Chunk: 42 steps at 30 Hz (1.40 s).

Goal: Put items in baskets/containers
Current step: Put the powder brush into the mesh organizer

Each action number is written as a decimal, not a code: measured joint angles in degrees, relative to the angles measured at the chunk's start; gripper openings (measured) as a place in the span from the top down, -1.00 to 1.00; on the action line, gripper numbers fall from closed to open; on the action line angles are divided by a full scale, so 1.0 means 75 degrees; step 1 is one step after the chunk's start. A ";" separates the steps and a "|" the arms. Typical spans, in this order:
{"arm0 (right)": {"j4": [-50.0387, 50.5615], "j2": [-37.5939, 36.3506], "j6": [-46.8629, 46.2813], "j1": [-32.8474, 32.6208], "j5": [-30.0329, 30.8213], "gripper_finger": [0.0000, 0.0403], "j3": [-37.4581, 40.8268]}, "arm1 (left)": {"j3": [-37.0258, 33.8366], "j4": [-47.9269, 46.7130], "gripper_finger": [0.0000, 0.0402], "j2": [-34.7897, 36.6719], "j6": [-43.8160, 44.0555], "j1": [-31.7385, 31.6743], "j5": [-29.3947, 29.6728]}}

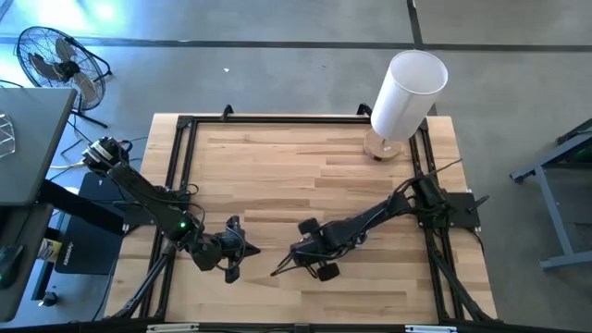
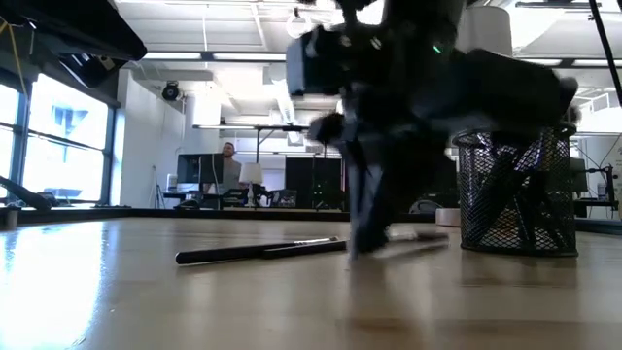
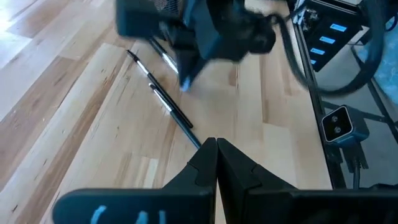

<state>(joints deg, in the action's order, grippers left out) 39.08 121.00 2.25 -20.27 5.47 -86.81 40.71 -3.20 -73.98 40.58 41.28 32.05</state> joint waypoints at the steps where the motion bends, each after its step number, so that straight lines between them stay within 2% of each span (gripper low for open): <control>1: 0.0101 -0.0121 -0.0010 0.0004 0.0178 0.93 -0.0080 | 0.0000 -0.0001 1.00 0.0000 0.0001 0.0000 0.0000; 4: 0.0338 -0.0844 -0.0237 0.0076 0.0516 0.97 -0.0461 | 0.0003 0.0001 1.00 0.0000 -0.0005 -0.0003 0.0003; 9: 0.0562 -0.2277 -0.1394 0.0165 0.0875 0.98 -0.0481 | 0.0003 0.0001 1.00 -0.0002 -0.0046 -0.0003 0.0006; 13: 0.0480 -0.3770 -0.2425 -0.0048 0.1975 0.99 -0.0201 | 0.0006 0.0000 1.00 -0.0002 -0.0032 -0.0003 0.0006; 15: 0.0157 -0.4520 -0.2958 -0.0371 0.2929 0.99 0.0423 | 0.0006 0.0003 1.00 -0.0002 -0.0032 -0.0003 0.0022; 18: -0.1109 -0.5764 -0.3786 -0.1006 0.4337 0.99 0.1937 | 0.0006 0.0006 1.00 -0.0002 0.0000 -0.0003 0.0182; 22: -0.3989 -0.7246 -0.4359 -0.1972 0.6038 0.99 0.4397 | 0.0006 0.0008 1.00 -0.0002 0.0000 -0.0003 0.0342; 27: -0.8037 -0.7853 -0.3977 -0.2956 0.7480 1.00 0.7005 | 0.0006 0.0030 1.00 -0.0003 0.0029 -0.0004 0.0733; 29: -0.9510 -0.7804 -0.3759 -0.3182 0.7668 1.00 0.7790 | 0.0006 0.0093 1.00 -0.0005 0.0029 -0.0006 0.0951; 33: -1.1462 -0.7588 -0.3373 -0.3435 0.7932 1.00 0.8856 | 0.0006 0.0335 1.00 -0.0005 0.0027 -0.0006 0.1228; 38: -1.1705 -0.7529 -0.3832 -0.3435 0.7236 0.99 0.9440 | 0.0009 0.0506 1.00 -0.0005 0.0017 -0.0009 0.1448; 42: -1.1696 -0.7535 -0.4075 -0.3309 0.6625 0.85 0.9599 | 0.0009 0.0493 1.00 -0.0005 0.0008 -0.0009 0.1689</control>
<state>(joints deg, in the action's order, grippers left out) -48.64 64.49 -28.32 -45.09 55.16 -14.81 40.77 0.49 -74.02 40.64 41.21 44.72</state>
